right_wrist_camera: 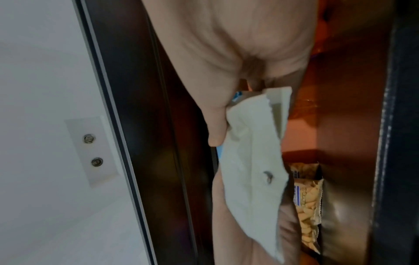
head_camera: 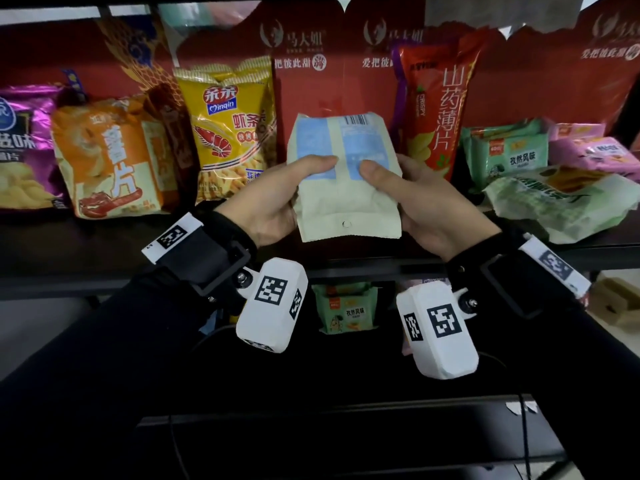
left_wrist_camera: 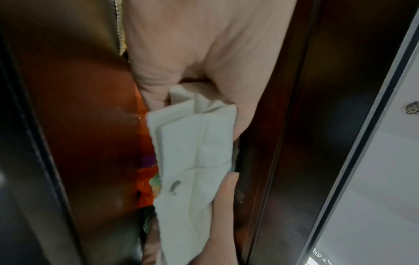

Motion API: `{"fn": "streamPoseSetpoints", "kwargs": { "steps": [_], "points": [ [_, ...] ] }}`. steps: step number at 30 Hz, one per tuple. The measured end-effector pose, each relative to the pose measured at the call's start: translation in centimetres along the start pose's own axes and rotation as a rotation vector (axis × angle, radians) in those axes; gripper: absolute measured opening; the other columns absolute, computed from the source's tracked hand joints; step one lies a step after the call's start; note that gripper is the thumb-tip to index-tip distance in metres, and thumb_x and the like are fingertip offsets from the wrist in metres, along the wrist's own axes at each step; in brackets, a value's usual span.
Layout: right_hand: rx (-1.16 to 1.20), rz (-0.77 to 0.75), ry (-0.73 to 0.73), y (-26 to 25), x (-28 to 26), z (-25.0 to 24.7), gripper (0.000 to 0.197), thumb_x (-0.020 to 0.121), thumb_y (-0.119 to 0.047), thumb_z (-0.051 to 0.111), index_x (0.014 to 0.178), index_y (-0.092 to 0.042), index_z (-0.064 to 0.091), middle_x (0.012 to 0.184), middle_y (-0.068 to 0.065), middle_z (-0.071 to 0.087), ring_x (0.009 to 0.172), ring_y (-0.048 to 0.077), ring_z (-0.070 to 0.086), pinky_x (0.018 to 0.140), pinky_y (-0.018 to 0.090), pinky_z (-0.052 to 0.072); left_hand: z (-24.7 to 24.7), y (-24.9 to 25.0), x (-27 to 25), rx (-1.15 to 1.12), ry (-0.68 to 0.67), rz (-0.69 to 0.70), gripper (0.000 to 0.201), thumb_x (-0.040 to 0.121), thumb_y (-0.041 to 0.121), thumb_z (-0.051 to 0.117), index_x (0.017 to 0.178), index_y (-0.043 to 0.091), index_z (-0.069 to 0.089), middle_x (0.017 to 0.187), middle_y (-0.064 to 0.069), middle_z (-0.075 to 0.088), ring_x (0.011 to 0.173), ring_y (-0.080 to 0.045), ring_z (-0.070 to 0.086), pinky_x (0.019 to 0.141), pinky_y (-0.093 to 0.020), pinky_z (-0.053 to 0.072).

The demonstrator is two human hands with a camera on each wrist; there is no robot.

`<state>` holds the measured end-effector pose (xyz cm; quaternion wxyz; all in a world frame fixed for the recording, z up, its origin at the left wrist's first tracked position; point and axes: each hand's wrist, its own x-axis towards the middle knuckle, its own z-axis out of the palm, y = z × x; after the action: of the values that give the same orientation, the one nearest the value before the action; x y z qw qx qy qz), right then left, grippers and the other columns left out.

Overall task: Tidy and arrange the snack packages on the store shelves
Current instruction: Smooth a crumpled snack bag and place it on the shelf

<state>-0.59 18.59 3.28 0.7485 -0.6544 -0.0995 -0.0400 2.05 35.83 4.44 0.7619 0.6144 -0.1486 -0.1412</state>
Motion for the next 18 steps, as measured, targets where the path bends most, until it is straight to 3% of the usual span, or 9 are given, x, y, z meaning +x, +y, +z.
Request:
{"fn": "streamPoseSetpoints", "kwargs": {
  "steps": [3, 6, 8, 9, 11, 13, 15, 17, 18],
  "points": [
    [0.143, -0.001, 0.069, -0.4, 0.4, -0.5, 0.057, 0.090, -0.024, 0.063, 0.141, -0.026, 0.037, 0.122, -0.003, 0.062, 0.094, 0.012, 0.069, 0.072, 0.030, 0.057, -0.7, 0.8, 0.0, 0.032, 0.043, 0.069, 0.045, 0.101, 0.029, 0.045, 0.144, 0.020, 0.040, 0.133, -0.007, 0.060, 0.111, -0.022, 0.065, 0.083, -0.040, 0.058],
    [0.339, 0.066, 0.001, -1.7, 0.4, -1.1, 0.031, 0.096, -0.026, 0.051, 0.126, -0.025, 0.048, 0.103, -0.002, 0.064, 0.081, 0.009, 0.067, 0.066, 0.023, 0.055, -2.1, 1.7, 0.0, 0.420, 0.181, 0.307, 0.075, 0.090, -0.004, 0.044, 0.151, 0.033, 0.019, 0.146, -0.001, 0.045, 0.120, -0.017, 0.052, 0.084, -0.034, 0.051],
    [0.479, 0.157, -0.035, -2.1, 0.3, -1.4, 0.027, 0.096, -0.026, 0.049, 0.119, -0.014, 0.057, 0.089, 0.003, 0.068, 0.069, 0.013, 0.068, 0.058, 0.021, 0.057, -2.4, 1.8, -0.2, 0.821, 0.139, 0.427, 0.089, 0.080, -0.014, 0.053, 0.151, 0.026, 0.019, 0.154, 0.000, 0.029, 0.135, -0.013, 0.036, 0.098, -0.028, 0.046],
    [0.551, 0.193, -0.045, -2.3, 0.2, -1.5, 0.028, 0.096, -0.027, 0.049, 0.116, -0.010, 0.058, 0.087, 0.007, 0.068, 0.064, 0.015, 0.069, 0.052, 0.022, 0.056, -2.5, 1.7, -0.1, 0.957, 0.133, 0.482, 0.089, 0.078, -0.012, 0.062, 0.150, 0.021, 0.022, 0.153, -0.002, 0.028, 0.138, -0.013, 0.030, 0.107, -0.028, 0.039],
    [0.672, 0.234, -0.098, -2.5, 0.1, -1.4, 0.039, 0.096, -0.037, 0.046, 0.110, -0.004, 0.061, 0.091, 0.013, 0.070, 0.062, 0.020, 0.070, 0.050, 0.025, 0.057, -2.7, 1.6, 0.2, 1.012, 0.167, 0.590, 0.078, 0.073, 0.003, 0.078, 0.136, 0.013, 0.034, 0.142, -0.002, 0.036, 0.133, -0.011, 0.033, 0.112, -0.030, 0.033],
    [0.769, 0.238, -0.196, -2.5, 0.2, -1.6, 0.052, 0.096, -0.048, 0.039, 0.112, -0.004, 0.061, 0.102, 0.016, 0.070, 0.068, 0.023, 0.071, 0.060, 0.026, 0.060, -2.5, 1.7, 0.4, 0.964, 0.181, 0.612, 0.069, 0.070, 0.019, 0.085, 0.117, 0.017, 0.035, 0.127, 0.000, 0.046, 0.119, -0.008, 0.047, 0.099, -0.031, 0.045],
    [0.731, 0.201, -0.219, -2.4, 0.4, -1.9, 0.057, 0.095, -0.058, 0.035, 0.115, -0.010, 0.060, 0.099, 0.010, 0.071, 0.067, 0.018, 0.069, 0.060, 0.023, 0.058, -2.3, 1.7, 0.7, 0.918, 0.176, 0.598, 0.064, 0.073, 0.025, 0.083, 0.113, 0.021, 0.033, 0.113, 0.003, 0.052, 0.097, 0.003, 0.057, 0.078, -0.022, 0.053],
    [0.475, 0.149, -0.148, -2.1, 0.6, -2.2, 0.070, 0.088, -0.073, 0.028, 0.116, -0.017, 0.059, 0.086, 0.000, 0.070, 0.054, 0.009, 0.057, 0.050, 0.020, 0.049, -2.1, 1.4, 0.9, 0.728, 0.214, 0.560, 0.052, 0.081, 0.028, 0.076, 0.115, 0.021, 0.037, 0.104, 0.009, 0.056, 0.085, 0.010, 0.061, 0.068, -0.013, 0.051],
    [0.294, 0.116, -0.097, -1.8, 0.6, -2.2, 0.074, 0.085, -0.077, 0.025, 0.119, -0.021, 0.059, 0.087, -0.005, 0.069, 0.052, 0.007, 0.049, 0.051, 0.021, 0.043, -1.9, 1.3, 0.9, 0.588, 0.236, 0.502, 0.048, 0.085, 0.032, 0.071, 0.119, 0.020, 0.040, 0.105, 0.009, 0.061, 0.086, 0.007, 0.064, 0.068, -0.015, 0.052]
  ]
}}
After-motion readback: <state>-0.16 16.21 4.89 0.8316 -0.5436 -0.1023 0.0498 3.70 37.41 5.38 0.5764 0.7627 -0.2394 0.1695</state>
